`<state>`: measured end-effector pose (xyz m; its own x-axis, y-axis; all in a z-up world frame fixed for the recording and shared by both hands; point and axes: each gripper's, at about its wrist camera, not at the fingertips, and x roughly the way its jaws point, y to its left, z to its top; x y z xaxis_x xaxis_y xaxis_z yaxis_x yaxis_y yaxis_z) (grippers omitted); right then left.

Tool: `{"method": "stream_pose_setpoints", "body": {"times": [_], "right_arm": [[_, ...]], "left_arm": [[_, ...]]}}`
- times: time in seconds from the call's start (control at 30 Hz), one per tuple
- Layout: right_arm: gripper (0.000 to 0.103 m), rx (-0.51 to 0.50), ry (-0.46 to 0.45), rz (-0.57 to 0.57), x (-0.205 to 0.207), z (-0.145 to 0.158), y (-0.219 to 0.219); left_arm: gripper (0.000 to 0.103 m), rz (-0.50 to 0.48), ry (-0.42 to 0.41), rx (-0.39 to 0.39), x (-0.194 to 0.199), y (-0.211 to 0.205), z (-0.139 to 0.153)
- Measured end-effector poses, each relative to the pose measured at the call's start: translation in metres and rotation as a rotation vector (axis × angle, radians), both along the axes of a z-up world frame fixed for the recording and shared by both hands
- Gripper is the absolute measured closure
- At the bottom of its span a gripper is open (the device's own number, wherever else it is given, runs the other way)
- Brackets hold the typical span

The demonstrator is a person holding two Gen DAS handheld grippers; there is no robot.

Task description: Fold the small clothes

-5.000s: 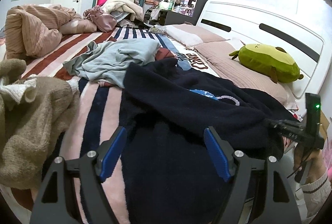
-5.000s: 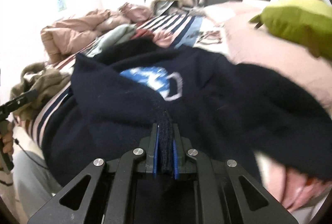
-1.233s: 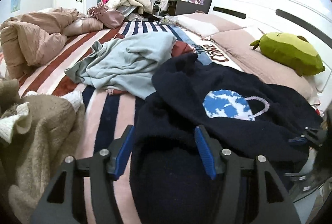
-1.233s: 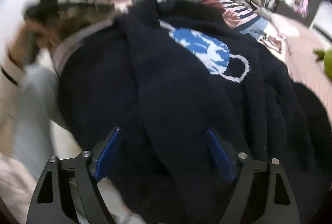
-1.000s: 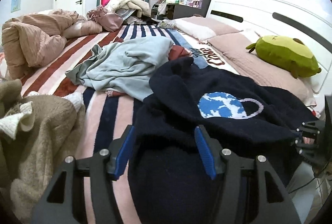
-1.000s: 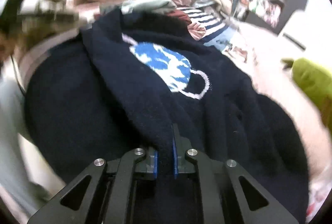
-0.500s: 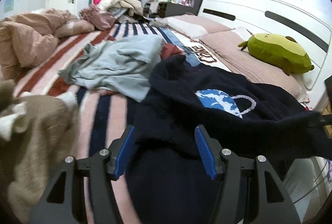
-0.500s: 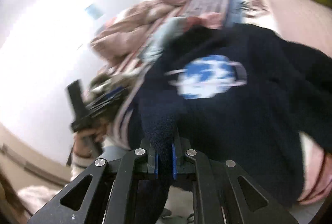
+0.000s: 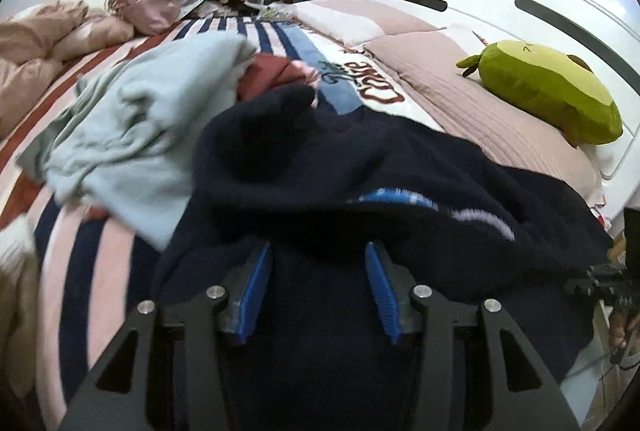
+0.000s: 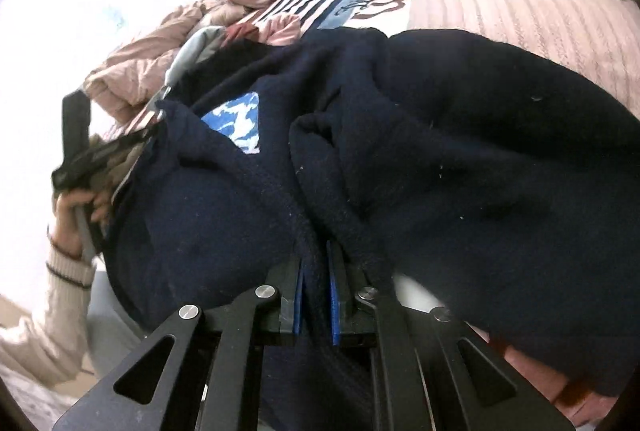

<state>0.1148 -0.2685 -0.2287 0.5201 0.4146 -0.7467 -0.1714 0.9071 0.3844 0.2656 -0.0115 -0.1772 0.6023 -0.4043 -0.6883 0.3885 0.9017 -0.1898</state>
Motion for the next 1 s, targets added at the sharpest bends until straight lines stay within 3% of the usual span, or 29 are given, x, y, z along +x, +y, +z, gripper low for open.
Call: {"method": "stream_pose_setpoints", "body": {"times": [0.1, 0.23, 0.3, 0.33, 0.4, 0.53, 0.73, 0.87, 1.0], "right_arm": [[0.093, -0.017, -0.002, 0.031, 0.001, 0.001, -0.007], [0.075, 0.063, -0.046, -0.049, -0.02, 0.014, -0.036], [0.043, -0.017, -0.091, -0.139, -0.039, 0.026, -0.053], [0.042, -0.075, -0.128, -0.206, -0.053, 0.034, -0.065], [0.042, -0.082, -0.135, -0.273, -0.07, 0.039, -0.084], [0.039, 0.084, -0.007, -0.368, -0.089, 0.012, -0.126], [0.039, 0.364, -0.051, -0.526, -0.115, -0.007, -0.14], [0.041, 0.301, -0.037, -0.529, -0.122, -0.017, -0.129], [0.041, 0.377, -0.154, -0.614, -0.116, -0.023, -0.144]], "left_arm": [[0.058, -0.029, 0.052, -0.001, 0.017, -0.018, -0.01], [0.058, -0.048, 0.069, 0.022, 0.018, -0.029, -0.016], [0.056, -0.058, 0.037, 0.009, 0.005, -0.028, -0.005], [0.051, -0.064, 0.019, 0.005, -0.001, -0.026, 0.001], [0.048, -0.052, -0.021, 0.014, -0.024, -0.022, 0.016], [0.042, -0.031, -0.074, 0.007, -0.067, -0.012, 0.037], [0.041, 0.01, -0.113, -0.022, -0.112, 0.006, 0.05], [0.04, 0.047, -0.135, -0.014, -0.128, 0.015, 0.054], [0.04, 0.064, -0.155, -0.047, -0.138, 0.026, 0.063]]}}
